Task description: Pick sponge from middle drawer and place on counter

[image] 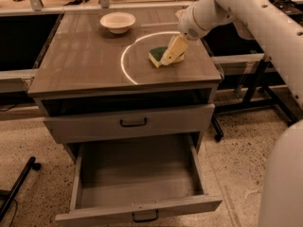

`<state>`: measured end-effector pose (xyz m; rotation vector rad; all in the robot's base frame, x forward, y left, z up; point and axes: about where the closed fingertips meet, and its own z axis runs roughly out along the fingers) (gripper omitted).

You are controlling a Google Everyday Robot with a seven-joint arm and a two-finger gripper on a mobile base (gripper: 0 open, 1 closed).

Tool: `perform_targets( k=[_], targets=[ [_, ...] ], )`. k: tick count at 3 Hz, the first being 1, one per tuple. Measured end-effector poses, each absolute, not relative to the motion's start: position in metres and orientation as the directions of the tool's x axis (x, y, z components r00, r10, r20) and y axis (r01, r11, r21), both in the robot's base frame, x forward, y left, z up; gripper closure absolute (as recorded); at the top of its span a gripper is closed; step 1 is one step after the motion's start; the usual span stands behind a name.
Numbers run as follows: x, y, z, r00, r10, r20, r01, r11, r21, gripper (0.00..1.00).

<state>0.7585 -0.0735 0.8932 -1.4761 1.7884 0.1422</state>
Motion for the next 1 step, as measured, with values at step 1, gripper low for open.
perform_targets(
  k=[1],
  targets=[
    [0.7252,-0.0777,0.9124,0.053,-0.772,-0.633,-0.888,0.254,-0.384,0.00]
  ],
)
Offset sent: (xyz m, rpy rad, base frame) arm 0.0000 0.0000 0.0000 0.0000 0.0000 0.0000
